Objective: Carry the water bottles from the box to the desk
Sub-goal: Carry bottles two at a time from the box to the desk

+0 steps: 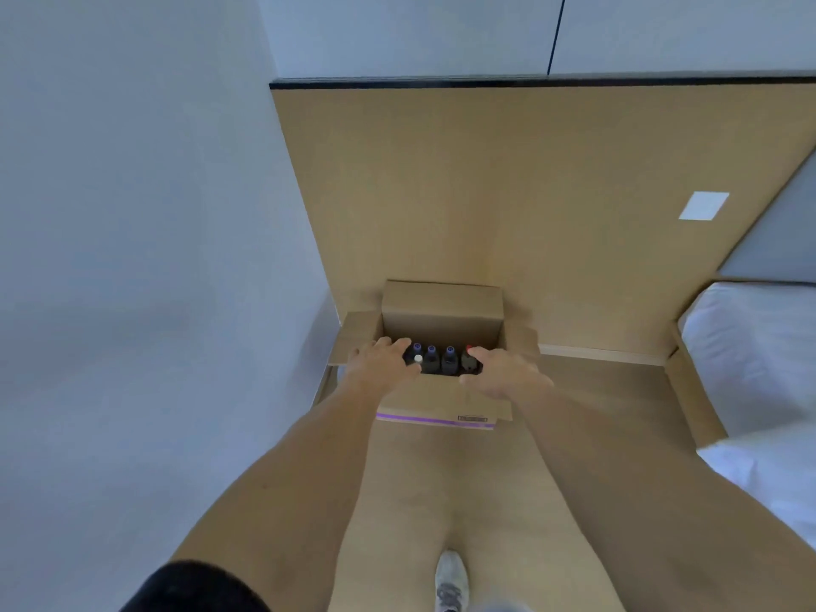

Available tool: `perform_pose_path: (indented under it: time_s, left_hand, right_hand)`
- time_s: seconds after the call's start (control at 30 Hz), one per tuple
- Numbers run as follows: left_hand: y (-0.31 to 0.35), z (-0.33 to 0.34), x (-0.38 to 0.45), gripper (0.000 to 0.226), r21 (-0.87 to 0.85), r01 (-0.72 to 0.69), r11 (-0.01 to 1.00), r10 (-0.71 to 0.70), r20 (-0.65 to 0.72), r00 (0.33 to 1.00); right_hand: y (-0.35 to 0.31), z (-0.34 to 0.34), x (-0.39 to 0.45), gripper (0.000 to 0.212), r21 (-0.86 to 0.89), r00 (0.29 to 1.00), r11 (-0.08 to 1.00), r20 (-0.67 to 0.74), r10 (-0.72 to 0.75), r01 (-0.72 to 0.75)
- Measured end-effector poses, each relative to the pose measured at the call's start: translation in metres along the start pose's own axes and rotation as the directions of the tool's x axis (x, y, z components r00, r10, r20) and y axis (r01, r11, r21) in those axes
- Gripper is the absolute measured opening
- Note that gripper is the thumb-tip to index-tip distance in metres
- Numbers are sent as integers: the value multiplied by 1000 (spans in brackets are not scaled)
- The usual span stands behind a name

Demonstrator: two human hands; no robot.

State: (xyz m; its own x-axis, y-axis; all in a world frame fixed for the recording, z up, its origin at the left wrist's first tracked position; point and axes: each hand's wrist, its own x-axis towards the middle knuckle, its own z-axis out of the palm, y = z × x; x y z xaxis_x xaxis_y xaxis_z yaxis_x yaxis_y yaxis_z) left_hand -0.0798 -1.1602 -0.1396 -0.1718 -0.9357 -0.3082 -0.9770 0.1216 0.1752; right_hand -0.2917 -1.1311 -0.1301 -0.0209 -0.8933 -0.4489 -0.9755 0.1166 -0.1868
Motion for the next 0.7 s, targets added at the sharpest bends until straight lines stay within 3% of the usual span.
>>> perform_pose_path:
  time_s: [0.3, 0.7]
  left_hand:
    - [6, -13, 130, 60, -59, 8, 998, -4, 67, 998]
    - [-1, -18, 303, 60, -108, -136, 985, 149, 122, 981]
  right_hand:
    - [23, -41, 125, 61, 10, 996, 999, 79, 48, -49]
    - [26, -63, 279, 66, 66, 981, 985, 124, 151, -160]
